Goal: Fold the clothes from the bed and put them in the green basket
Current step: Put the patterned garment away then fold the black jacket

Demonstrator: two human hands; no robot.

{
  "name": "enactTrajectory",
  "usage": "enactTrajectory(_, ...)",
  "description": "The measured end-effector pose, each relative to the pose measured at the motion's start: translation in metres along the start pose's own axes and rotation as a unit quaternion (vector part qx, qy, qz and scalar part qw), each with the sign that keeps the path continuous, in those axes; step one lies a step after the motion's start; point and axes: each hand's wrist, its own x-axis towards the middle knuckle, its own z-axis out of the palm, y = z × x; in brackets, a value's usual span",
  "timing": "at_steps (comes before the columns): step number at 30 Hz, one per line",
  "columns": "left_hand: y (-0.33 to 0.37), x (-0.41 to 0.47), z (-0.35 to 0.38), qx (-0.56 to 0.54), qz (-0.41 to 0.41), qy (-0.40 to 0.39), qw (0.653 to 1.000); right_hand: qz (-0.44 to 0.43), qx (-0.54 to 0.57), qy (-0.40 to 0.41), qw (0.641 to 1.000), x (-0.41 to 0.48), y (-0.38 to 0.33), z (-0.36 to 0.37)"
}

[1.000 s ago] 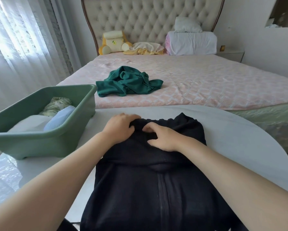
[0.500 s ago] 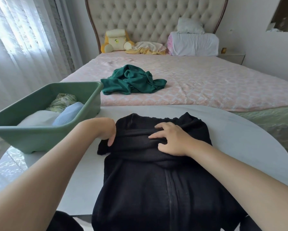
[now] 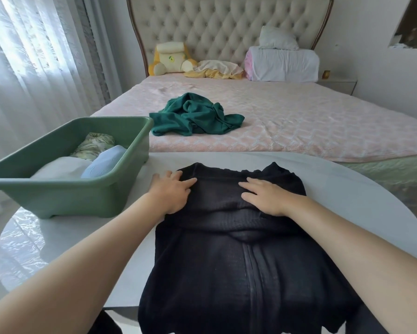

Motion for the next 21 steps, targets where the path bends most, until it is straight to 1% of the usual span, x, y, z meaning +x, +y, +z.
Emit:
enactTrajectory(1, -0.001, 0.003, 0.001, 0.015, -0.004, -0.002, 1.0, 0.002, -0.012, -0.012, 1.0, 0.002, 0.003, 0.001)
enactTrajectory(3, 0.0, 0.004, -0.002, -0.01, 0.023, 0.02, 0.999, 0.001, -0.021, -0.021, 1.0, 0.005, 0.007, 0.001)
enactTrajectory(5, 0.009, 0.0, -0.013, -0.063, 0.095, 0.063, 0.991, -0.002, -0.021, -0.028, 0.999, 0.006, 0.009, 0.0)
enactTrajectory(6, 0.014, -0.004, -0.019, -0.097, 0.132, 0.062, 0.985, -0.008, -0.023, -0.033, 0.999, 0.005, 0.009, -0.001)
enactTrajectory(7, 0.019, -0.008, -0.024, -0.135, 0.159, 0.037, 0.977, -0.018, -0.023, -0.041, 0.999, 0.002, 0.009, -0.003)
enactTrajectory(9, 0.028, -0.015, -0.028, -0.182, 0.178, -0.045, 0.966, -0.034, -0.013, -0.062, 0.997, -0.005, 0.01, -0.007)
enactTrajectory(10, 0.032, -0.017, -0.027, -0.179, 0.179, -0.067, 0.965, -0.038, -0.013, -0.071, 0.997, -0.008, 0.011, -0.009)
enactTrajectory(11, 0.035, -0.019, -0.026, -0.17, 0.178, -0.07, 0.967, -0.036, -0.02, -0.08, 0.996, -0.01, 0.012, -0.01)
enactTrajectory(12, 0.037, -0.02, -0.025, -0.164, 0.172, -0.059, 0.969, -0.031, -0.033, -0.087, 0.995, -0.013, 0.014, -0.011)
enactTrajectory(16, 0.042, -0.023, -0.028, -0.172, 0.129, 0.031, 0.976, -0.013, -0.058, -0.101, 0.993, -0.026, 0.024, -0.014)
enactTrajectory(19, 0.043, -0.022, -0.034, -0.163, 0.14, 0.089, 0.973, -0.012, -0.057, -0.055, 0.997, -0.037, 0.034, -0.021)
enactTrajectory(21, 0.046, -0.023, -0.041, -0.173, 0.172, 0.13, 0.961, -0.015, -0.124, -0.028, 0.992, -0.044, 0.041, -0.031)
